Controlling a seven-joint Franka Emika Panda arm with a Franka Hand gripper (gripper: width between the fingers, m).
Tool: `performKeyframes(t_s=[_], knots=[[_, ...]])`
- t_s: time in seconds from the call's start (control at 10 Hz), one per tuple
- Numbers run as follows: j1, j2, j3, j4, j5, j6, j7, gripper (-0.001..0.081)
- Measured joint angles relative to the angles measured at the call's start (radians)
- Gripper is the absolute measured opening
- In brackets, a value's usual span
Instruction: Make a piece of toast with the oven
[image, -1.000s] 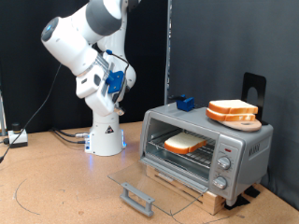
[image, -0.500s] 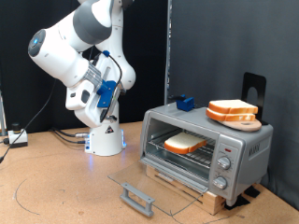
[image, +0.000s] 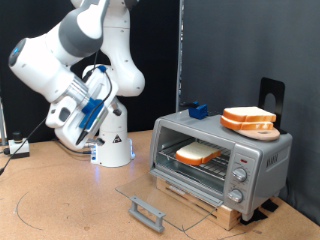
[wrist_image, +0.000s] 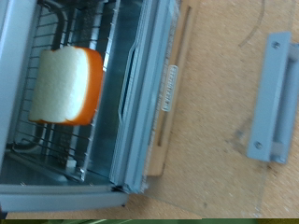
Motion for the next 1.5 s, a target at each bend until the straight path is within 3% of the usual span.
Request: performKeyframes(t_s=[0.3, 0.6, 0.8, 0.9, 1.1, 1.3, 1.5], knots=[[-0.018, 0.106, -0.023, 0.094, -0.072, -0.023, -0.001, 0.0809], [-0.019, 0.145, -0.024, 0.119, -0.105, -0.005, -0.015, 0.0809], [-0.015, 0.183, -0.022, 0.136, -0.178, -0.15, 0.083, 0.0809], [-0.01, 0.224, -0.02, 0.145, -0.201, -0.182, 0.13, 0.0809], [-0.001, 0.299, -0.014, 0.14, -0.222, -0.134, 0.137, 0.0809], [0.012, 0.353, -0.006, 0.114, -0.222, 0.003, 0.129, 0.0809], [0.016, 0.375, -0.005, 0.114, -0.222, 0.031, 0.129, 0.0809]])
